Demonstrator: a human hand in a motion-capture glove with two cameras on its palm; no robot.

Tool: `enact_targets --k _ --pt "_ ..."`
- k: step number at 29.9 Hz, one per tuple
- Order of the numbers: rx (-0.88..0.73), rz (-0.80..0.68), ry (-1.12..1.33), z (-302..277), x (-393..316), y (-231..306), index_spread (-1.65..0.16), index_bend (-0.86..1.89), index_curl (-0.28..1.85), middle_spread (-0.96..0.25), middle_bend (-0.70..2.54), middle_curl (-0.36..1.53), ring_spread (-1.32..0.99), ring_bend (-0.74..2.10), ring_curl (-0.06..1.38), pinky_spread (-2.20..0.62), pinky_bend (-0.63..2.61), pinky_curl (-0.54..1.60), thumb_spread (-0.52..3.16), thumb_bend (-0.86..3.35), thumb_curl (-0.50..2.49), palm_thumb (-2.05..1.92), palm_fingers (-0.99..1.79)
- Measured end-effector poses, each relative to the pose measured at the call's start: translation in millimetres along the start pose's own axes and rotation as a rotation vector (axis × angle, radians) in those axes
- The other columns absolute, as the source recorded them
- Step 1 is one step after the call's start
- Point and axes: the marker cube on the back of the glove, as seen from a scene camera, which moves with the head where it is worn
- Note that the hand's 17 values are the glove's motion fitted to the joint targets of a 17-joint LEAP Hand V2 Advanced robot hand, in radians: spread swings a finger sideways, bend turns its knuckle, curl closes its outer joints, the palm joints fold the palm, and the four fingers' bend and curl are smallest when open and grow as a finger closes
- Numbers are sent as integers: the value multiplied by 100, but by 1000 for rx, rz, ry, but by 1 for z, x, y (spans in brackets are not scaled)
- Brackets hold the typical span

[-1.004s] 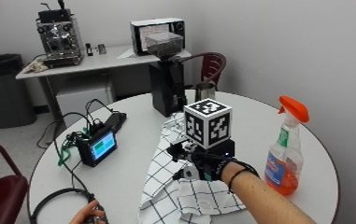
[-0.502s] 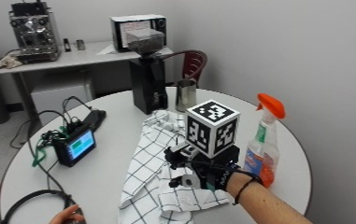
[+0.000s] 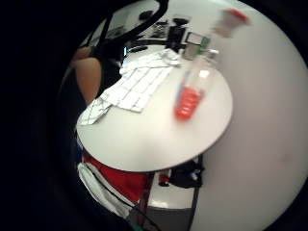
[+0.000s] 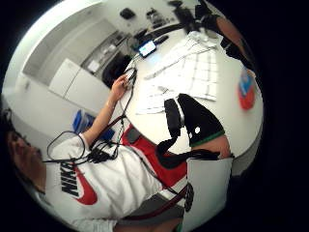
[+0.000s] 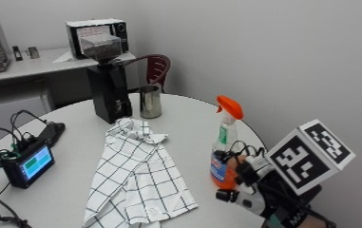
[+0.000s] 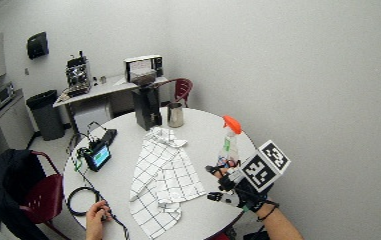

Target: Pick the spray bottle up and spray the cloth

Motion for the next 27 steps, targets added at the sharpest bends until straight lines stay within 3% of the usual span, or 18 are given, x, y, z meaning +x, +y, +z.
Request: enact_targets --k 6,13,22,27 --pt "168 201 -109 -15 63 -24 -34 10 20 -5 37 35 -3 46 33 14 30 31 117 8 29 64 82" --pt "156 354 -408 19 120 -48 -32 11 22 -5 37 37 -4 46 35 12 28 32 114 2 29 62 85" --pt "112 378 -749 55 137 -80 -31 8 21 -4 34 38 -3 43 36 12 30 34 106 -4 27 50 79" --pt "172 369 -896 65 146 -90 -31 5 19 -6 41 40 -5 47 37 13 26 33 104 -2 28 52 84"
